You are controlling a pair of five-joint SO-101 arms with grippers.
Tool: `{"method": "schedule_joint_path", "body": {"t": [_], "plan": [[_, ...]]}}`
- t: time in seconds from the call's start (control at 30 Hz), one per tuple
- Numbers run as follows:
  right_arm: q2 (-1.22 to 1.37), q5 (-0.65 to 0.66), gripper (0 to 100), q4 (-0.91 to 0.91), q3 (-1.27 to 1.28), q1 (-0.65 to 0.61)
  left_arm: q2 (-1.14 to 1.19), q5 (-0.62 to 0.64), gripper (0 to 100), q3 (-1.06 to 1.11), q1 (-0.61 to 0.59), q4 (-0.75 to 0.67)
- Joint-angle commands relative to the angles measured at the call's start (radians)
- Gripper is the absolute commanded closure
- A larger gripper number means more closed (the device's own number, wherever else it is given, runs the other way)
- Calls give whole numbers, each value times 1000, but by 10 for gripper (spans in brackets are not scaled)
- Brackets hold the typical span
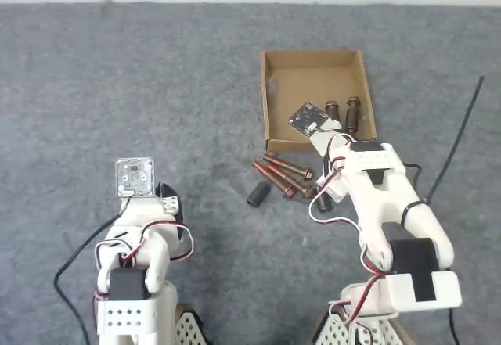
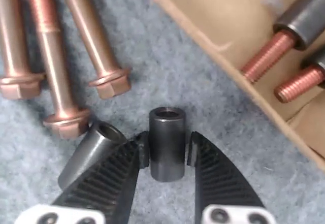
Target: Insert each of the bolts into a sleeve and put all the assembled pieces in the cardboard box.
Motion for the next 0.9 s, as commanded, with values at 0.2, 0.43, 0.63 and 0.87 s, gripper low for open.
{"method": "schedule_joint_path", "body": {"t": [0.2,0.43,0.63,0.87], "plan": [[-7,12,874,25,-8,7,8,-31,988,-8,5,-3],[-7,14,804,27,-3,8,8,-31,988,-8,5,-3],[1,14,860,24,-8,4,8,-31,988,-8,5,-3],[2,9,914,27,-8,7,8,-31,988,-8,5,-3]]}}
